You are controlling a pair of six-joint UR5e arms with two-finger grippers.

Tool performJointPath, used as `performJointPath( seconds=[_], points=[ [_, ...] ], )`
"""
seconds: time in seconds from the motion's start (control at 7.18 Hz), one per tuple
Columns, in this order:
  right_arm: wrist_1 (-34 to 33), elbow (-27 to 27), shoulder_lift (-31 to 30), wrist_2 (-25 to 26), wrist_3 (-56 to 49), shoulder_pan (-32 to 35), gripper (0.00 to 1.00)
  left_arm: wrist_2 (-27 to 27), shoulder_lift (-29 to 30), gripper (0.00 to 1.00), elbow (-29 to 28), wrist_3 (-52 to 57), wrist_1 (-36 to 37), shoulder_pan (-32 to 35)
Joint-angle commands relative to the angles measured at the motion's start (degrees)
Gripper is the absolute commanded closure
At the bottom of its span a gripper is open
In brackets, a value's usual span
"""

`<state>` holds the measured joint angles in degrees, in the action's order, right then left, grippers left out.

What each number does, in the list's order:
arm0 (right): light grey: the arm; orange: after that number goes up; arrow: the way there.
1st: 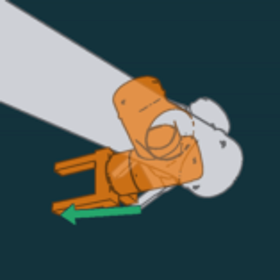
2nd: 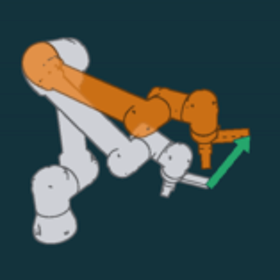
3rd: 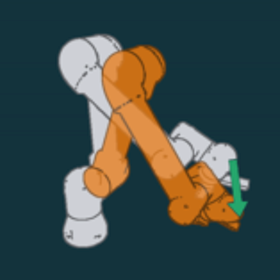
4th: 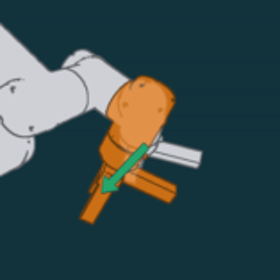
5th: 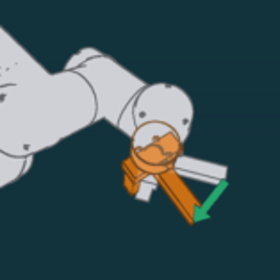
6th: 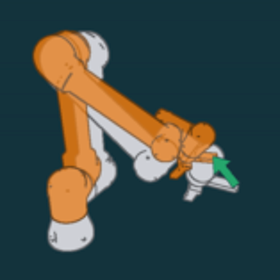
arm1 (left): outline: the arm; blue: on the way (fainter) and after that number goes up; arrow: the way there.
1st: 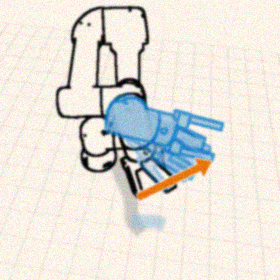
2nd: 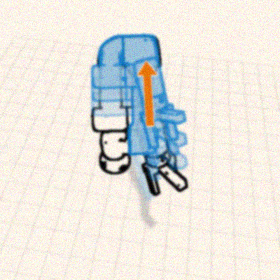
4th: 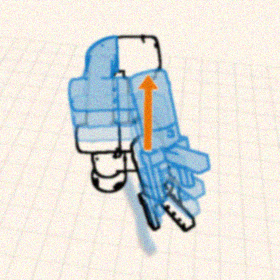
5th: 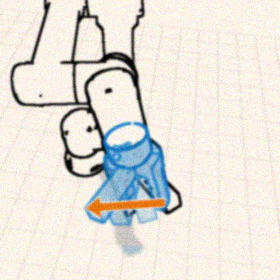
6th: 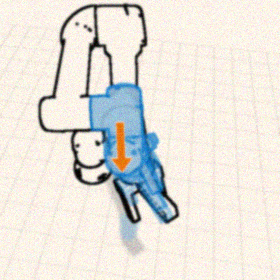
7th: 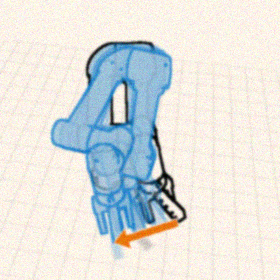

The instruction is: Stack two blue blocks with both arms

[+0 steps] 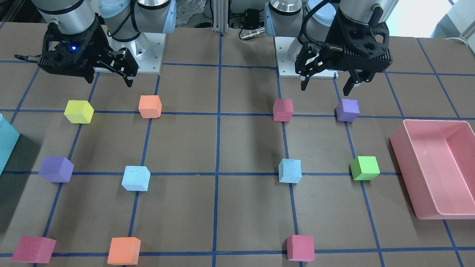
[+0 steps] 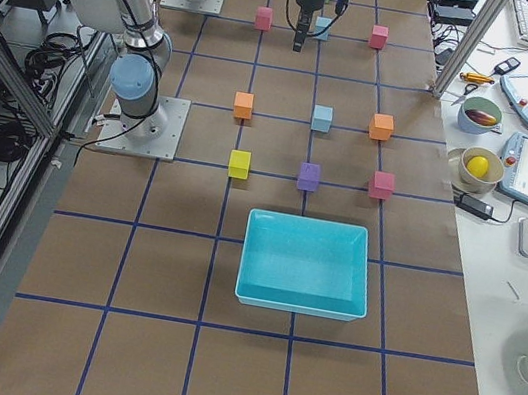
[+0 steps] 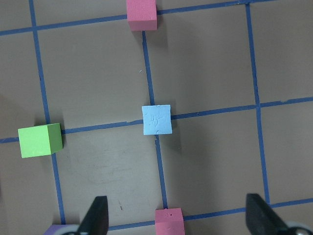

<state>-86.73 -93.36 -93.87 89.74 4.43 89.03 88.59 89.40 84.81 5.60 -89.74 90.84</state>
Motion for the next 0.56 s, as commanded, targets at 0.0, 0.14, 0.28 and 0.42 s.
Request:
performJointPath(
  seconds=[0.0,0.14,0.28,0.42],
  points=[
    [-0.54,-0.16,0.18,-0.35,-0.30,0.00,0.00,0.00,-0.01,0.00,0.01,-0.06,0.00,0.04],
    [-0.37,-0.16,0.09,-0.18,0.05,0.00,0.00,-0.26,0.07,0.00,0.27,-0.06,-0.09,0.04],
    [0.06,-0.25,0.09,0.00,-0.04,0.09,0.00,-0.26,0.25,0.00,1.66,-0.67,0.00,0.21],
    [-0.45,-0.51,1.05,-0.09,-0.12,0.00,0.00,-0.09,0.86,0.00,3.42,-0.59,0.17,0.13]
  ],
)
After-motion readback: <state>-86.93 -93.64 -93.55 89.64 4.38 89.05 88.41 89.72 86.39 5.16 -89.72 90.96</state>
